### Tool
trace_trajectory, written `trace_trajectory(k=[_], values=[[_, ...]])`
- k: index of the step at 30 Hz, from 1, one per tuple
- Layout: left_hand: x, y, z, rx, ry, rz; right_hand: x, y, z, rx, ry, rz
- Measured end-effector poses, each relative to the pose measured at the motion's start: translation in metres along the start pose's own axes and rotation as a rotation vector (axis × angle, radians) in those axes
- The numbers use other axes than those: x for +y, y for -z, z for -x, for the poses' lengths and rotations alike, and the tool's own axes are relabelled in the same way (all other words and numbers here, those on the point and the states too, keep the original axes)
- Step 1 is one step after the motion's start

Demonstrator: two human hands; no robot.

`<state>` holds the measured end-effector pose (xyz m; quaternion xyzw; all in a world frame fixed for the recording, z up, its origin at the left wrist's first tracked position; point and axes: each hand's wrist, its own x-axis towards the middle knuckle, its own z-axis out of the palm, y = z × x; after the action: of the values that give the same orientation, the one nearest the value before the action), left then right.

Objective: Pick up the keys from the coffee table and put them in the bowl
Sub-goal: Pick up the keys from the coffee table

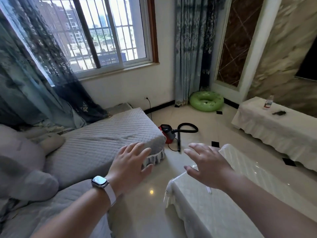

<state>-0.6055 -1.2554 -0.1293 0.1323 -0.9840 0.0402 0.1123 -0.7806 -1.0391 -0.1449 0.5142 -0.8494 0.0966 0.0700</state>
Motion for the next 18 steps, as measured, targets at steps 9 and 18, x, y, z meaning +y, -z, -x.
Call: trace_trajectory(k=[9, 18], values=[[-0.021, -0.028, -0.140, -0.027, -0.071, -0.019, 0.079, -0.009, -0.104, -0.006, -0.060, -0.018], [-0.021, -0.066, -0.260, -0.016, -0.245, 0.032, 0.142, -0.023, -0.144, -0.017, -0.242, 0.015]])
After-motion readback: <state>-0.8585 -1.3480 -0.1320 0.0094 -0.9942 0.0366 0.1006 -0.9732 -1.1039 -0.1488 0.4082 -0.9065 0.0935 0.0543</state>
